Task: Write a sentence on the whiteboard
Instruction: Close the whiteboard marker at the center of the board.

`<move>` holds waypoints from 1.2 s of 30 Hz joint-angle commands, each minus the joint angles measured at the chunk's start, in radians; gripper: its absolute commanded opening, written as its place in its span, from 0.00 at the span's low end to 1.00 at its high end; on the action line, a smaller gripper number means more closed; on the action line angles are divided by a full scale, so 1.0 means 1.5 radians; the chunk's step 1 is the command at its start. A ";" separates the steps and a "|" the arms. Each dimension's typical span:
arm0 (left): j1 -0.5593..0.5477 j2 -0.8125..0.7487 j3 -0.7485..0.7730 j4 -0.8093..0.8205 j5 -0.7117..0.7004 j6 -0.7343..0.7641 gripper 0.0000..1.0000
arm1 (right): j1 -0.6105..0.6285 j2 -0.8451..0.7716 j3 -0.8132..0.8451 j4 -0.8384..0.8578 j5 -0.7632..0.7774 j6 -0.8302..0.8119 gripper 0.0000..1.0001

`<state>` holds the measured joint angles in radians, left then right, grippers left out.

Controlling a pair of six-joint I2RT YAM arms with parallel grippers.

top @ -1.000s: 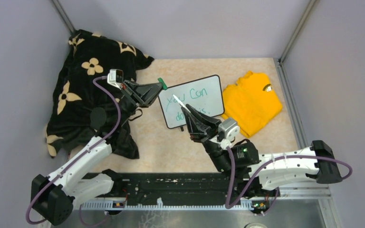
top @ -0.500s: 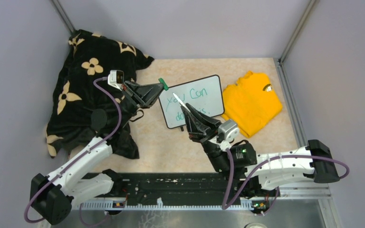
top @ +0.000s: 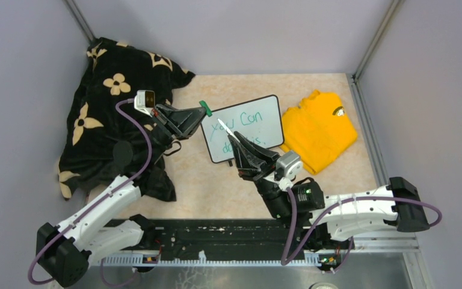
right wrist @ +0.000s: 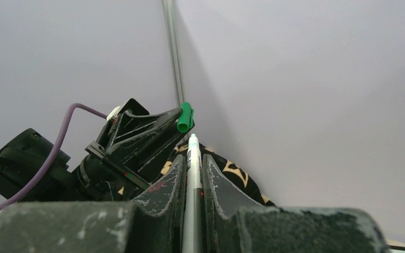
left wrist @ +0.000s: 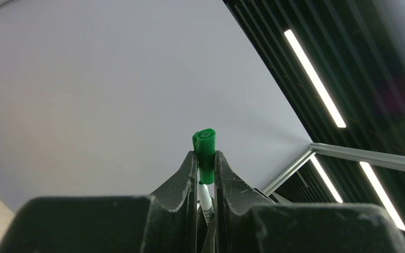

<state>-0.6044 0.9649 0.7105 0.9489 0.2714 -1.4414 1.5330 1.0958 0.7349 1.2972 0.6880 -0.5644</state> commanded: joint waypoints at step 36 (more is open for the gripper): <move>-0.025 0.015 0.026 0.015 -0.008 0.026 0.00 | -0.004 0.012 0.030 0.029 -0.002 0.003 0.00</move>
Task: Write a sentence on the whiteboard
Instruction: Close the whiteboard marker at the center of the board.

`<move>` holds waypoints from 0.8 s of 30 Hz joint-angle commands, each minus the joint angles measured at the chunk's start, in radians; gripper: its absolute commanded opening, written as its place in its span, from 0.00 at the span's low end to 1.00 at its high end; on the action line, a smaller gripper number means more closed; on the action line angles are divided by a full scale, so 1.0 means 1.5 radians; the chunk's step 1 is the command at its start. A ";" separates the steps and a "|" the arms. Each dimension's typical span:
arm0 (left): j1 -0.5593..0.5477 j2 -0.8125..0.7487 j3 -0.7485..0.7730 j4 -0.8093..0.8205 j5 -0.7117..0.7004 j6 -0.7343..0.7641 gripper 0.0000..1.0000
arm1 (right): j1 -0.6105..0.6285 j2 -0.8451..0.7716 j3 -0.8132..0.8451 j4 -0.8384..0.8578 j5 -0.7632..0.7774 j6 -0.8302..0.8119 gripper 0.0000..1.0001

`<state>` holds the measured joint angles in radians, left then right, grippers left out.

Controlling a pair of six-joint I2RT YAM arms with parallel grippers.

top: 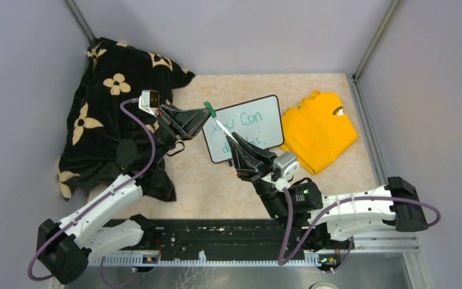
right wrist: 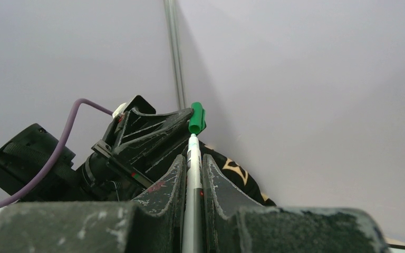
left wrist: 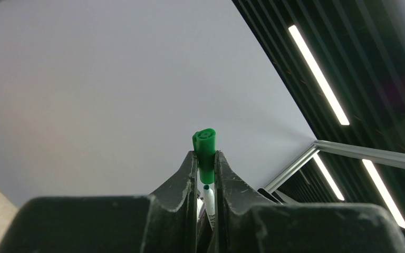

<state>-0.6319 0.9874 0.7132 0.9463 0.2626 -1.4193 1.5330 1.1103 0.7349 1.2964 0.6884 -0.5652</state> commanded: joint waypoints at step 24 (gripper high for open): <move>-0.013 -0.015 0.005 0.004 -0.018 0.027 0.00 | -0.004 -0.003 0.026 0.036 0.002 0.001 0.00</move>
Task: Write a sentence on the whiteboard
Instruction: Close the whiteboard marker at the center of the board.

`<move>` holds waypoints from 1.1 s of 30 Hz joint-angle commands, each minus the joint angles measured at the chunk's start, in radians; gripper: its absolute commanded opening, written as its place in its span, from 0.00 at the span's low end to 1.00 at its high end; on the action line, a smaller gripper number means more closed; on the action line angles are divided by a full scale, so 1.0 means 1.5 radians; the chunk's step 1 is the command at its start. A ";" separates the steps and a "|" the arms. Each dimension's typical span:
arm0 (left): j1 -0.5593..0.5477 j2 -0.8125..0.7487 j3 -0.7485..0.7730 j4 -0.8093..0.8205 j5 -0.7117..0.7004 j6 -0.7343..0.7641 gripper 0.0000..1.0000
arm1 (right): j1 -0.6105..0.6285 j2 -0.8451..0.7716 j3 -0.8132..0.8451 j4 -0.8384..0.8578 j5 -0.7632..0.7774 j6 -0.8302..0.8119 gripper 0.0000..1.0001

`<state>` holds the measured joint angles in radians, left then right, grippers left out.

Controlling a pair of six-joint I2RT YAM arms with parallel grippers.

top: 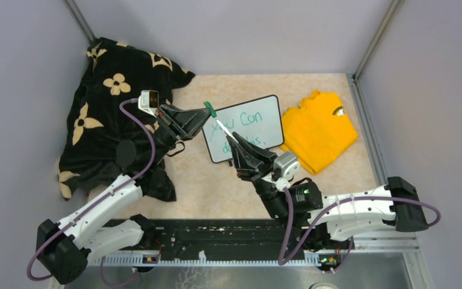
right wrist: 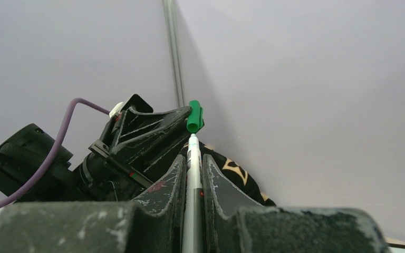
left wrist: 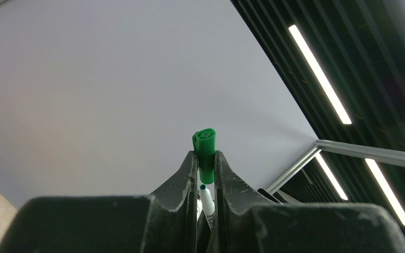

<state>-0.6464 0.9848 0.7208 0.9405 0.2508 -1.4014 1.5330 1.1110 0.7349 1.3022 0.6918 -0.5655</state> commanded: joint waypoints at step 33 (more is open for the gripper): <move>-0.015 -0.018 -0.012 0.006 -0.004 0.011 0.00 | -0.005 0.000 0.027 0.038 -0.001 0.003 0.00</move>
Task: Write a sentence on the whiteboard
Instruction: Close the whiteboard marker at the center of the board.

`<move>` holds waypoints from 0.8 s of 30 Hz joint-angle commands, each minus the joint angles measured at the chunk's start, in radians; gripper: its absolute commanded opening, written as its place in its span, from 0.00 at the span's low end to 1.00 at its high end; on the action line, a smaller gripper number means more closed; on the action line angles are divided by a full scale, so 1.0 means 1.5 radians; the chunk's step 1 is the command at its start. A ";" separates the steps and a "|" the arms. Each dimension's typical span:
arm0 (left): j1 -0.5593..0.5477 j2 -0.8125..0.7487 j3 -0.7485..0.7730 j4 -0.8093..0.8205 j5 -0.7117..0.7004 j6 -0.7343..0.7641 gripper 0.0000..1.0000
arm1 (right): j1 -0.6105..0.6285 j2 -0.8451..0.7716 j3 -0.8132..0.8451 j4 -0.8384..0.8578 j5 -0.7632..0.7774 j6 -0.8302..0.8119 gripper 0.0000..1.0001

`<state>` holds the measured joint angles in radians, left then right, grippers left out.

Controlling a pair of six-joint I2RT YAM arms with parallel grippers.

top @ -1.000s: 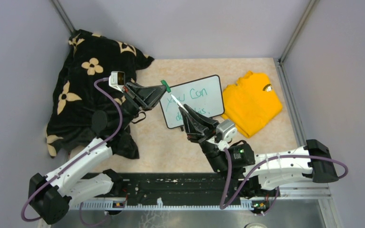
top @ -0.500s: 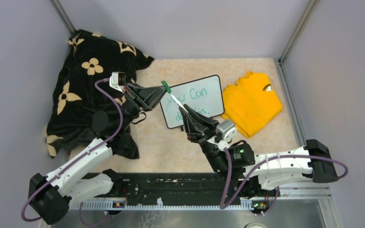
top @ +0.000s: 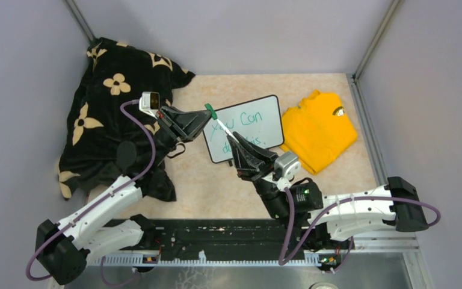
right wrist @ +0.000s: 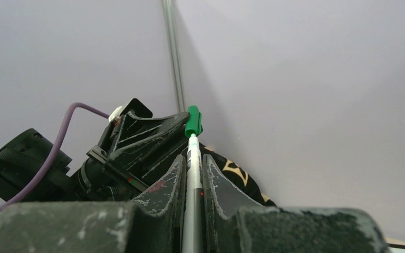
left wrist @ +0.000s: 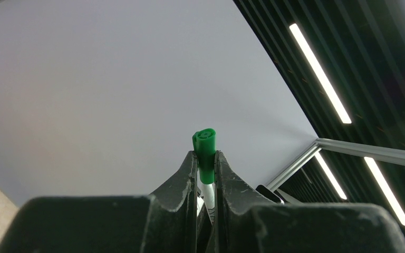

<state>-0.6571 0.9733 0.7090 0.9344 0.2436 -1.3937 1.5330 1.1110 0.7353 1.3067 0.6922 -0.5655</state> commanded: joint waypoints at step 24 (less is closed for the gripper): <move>-0.044 0.001 0.000 0.013 -0.013 0.019 0.00 | -0.005 0.000 0.024 0.040 0.003 0.000 0.00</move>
<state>-0.7071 0.9764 0.7074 0.9337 0.2264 -1.3834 1.5330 1.1110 0.7349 1.3182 0.6914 -0.5652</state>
